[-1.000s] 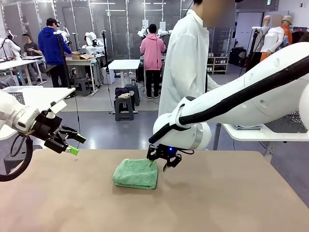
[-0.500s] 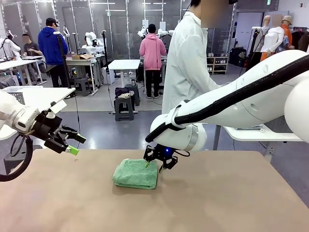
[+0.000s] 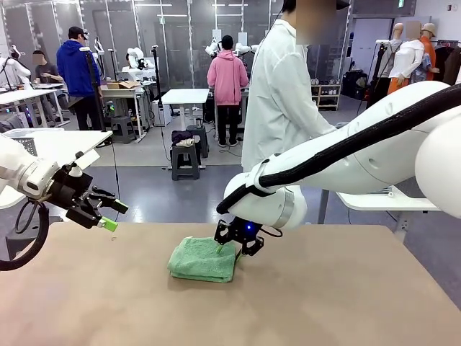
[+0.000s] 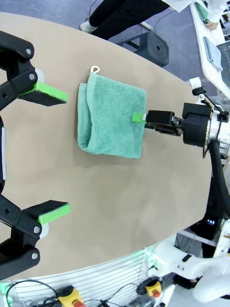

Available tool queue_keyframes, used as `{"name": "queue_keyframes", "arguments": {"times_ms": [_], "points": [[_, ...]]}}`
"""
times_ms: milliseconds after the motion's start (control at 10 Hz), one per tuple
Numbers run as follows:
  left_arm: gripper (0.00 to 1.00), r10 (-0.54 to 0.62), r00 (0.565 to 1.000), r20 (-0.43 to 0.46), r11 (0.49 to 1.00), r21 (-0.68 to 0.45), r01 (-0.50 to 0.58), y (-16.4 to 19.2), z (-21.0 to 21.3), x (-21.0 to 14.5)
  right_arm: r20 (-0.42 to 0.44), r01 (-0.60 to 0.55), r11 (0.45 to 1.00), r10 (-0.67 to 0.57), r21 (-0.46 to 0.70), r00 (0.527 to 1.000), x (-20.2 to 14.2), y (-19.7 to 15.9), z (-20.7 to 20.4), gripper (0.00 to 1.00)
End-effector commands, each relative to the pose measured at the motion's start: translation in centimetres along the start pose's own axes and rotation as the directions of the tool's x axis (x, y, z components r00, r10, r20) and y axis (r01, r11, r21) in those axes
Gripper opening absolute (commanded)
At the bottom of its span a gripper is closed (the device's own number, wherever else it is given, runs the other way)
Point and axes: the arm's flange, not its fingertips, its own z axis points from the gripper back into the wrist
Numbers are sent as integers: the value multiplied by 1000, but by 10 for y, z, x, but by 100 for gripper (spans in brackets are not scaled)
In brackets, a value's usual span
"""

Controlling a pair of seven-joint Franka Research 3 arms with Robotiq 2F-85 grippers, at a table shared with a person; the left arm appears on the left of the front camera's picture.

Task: Fold the towels and place them in the basket.
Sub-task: Place the folded Towel with hook on the right side of the table.

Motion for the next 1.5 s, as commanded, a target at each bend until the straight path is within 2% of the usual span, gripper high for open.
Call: {"name": "queue_keyframes", "arguments": {"times_ms": [0, 100, 200, 300, 500, 1200, 1300, 1400], "points": [[100, -3, 1000, -9, 1000, 13, 3, -2, -1, 1, -6, -12, 999, 12, 49, 1000, 4, -5, -3, 49], [100, -3, 1000, -9, 1000, 13, 3, -2, -1, 1, -8, -12, 999, 13, 53, 1000, 4, -6, -4, 36], [100, -3, 1000, -9, 1000, 13, 3, -2, -1, 1, -9, -13, 998, 13, 56, 1000, 5, -6, -4, 30], [100, -3, 1000, -9, 1000, 13, 3, -2, -1, 1, -12, -11, 999, 11, 53, 1000, 5, -7, -5, 17], [100, -3, 1000, -9, 1000, 13, 3, -2, -1, 1, -7, -17, 999, 17, 35, 1000, 5, -7, -5, 0], [100, -3, 1000, -9, 1000, 13, 3, -2, -1, 1, -5, 2, 1000, -2, 13, 1000, 3, -3, -3, 0], [100, -3, 1000, -9, 1000, 13, 3, -2, -1, 1, -5, -1, 1000, 1, 13, 1000, 3, -2, -3, 6], [100, -3, 1000, -9, 1000, 13, 3, -2, -1, 1, 19, -36, 999, 36, 25, 999, 14, -19, 3, 5]]}}
